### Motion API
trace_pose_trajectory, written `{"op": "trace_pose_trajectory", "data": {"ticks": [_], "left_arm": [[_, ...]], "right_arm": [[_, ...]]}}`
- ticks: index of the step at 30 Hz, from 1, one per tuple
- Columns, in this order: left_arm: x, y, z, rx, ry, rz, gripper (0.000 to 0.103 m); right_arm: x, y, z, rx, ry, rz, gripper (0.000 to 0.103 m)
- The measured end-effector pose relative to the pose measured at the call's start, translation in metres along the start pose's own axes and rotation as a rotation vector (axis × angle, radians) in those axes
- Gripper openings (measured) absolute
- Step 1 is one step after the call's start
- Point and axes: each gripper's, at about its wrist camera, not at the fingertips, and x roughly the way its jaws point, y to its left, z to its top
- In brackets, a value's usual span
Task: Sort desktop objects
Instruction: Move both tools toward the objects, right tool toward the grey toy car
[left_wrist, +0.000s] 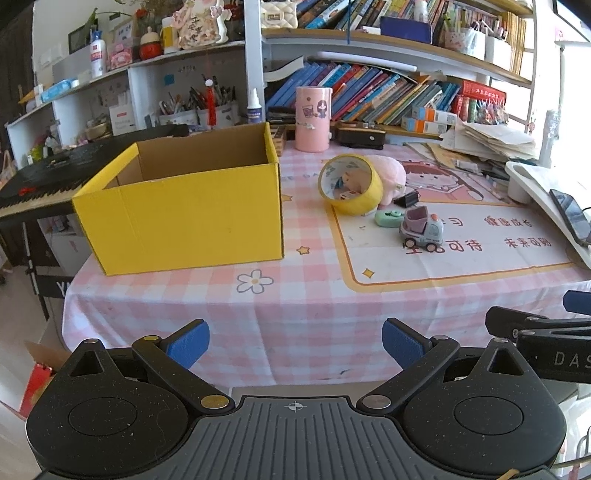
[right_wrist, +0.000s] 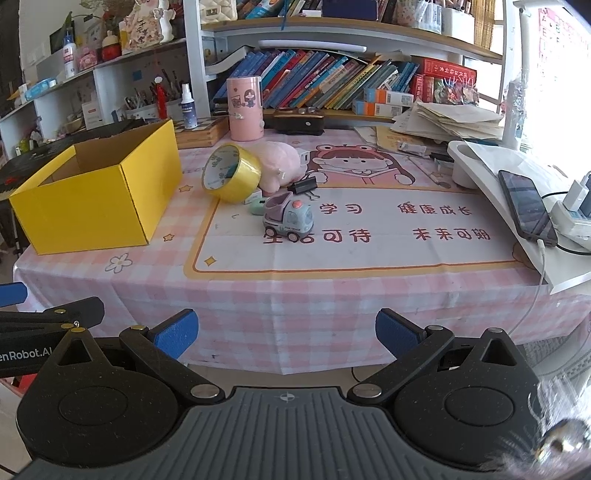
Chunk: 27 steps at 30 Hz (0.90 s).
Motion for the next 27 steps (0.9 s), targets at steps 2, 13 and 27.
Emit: {"op": "trace_pose_trajectory", "data": {"ticks": [2, 13, 27], "left_arm": [[0.003, -0.003, 0.001, 0.003, 0.002, -0.001, 0.101], [0.017, -0.011, 0.017, -0.024, -0.009, 0.031, 0.101], [0.051, -0.022, 0.044, -0.152, -0.006, 0.129, 0.101]], "right_arm": [[0.002, -0.004, 0.002, 0.008, 0.0, -0.003, 0.103], [0.025, -0.019, 0.022, 0.006, -0.003, 0.017, 0.102], [0.077, -0.036, 0.066, -0.098, 0.007, 0.094, 0.092]]}}
